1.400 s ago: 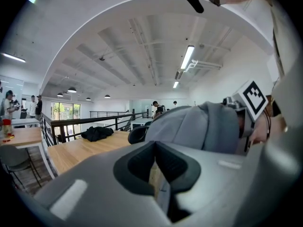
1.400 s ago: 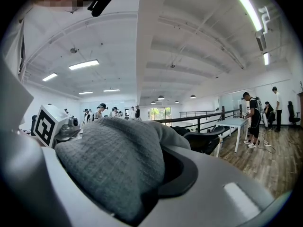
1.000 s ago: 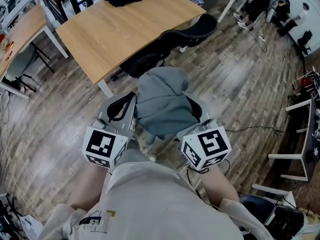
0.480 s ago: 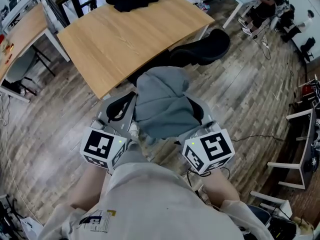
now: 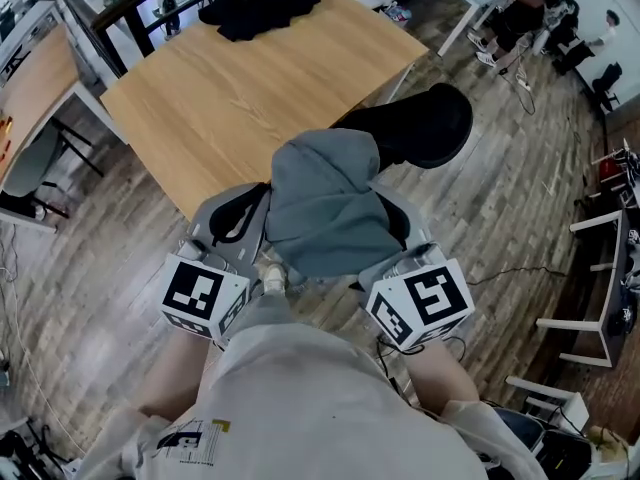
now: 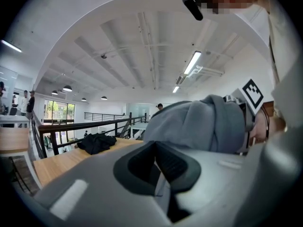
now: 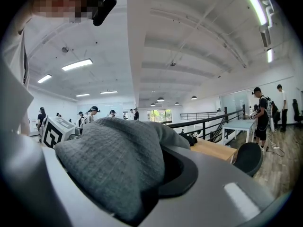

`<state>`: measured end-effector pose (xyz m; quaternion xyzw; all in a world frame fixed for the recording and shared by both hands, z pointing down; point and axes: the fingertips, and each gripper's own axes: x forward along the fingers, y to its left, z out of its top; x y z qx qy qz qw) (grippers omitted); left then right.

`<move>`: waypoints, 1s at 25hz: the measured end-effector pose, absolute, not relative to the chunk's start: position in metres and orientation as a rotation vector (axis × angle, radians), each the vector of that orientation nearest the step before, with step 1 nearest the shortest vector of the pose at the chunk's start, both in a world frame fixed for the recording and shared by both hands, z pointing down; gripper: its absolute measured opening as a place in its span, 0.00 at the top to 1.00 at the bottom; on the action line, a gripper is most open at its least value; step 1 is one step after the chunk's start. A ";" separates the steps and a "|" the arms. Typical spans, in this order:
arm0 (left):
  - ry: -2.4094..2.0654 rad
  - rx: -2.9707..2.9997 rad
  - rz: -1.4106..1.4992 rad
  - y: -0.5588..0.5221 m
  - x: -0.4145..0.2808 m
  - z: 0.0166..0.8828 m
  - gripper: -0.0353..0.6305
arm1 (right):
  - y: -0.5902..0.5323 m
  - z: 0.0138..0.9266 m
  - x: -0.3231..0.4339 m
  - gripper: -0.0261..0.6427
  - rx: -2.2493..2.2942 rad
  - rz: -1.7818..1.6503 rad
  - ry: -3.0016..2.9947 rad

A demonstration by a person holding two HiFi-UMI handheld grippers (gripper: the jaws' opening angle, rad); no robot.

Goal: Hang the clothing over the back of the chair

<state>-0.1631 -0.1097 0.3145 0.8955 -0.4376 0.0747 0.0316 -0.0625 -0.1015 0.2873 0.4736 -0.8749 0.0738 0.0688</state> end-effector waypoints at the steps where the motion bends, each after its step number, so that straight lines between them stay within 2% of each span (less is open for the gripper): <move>1: -1.340 2.765 0.229 -0.120 -0.168 0.312 0.94 | -0.112 0.285 -0.067 0.87 1.434 0.223 -2.632; 11: -1.270 2.821 0.191 -0.191 -0.192 0.298 0.94 | -0.175 0.277 -0.094 0.87 1.511 0.227 -2.601; 25: -1.330 2.718 0.210 -0.218 -0.188 0.313 0.94 | -0.213 0.291 -0.097 0.87 1.392 0.278 -2.649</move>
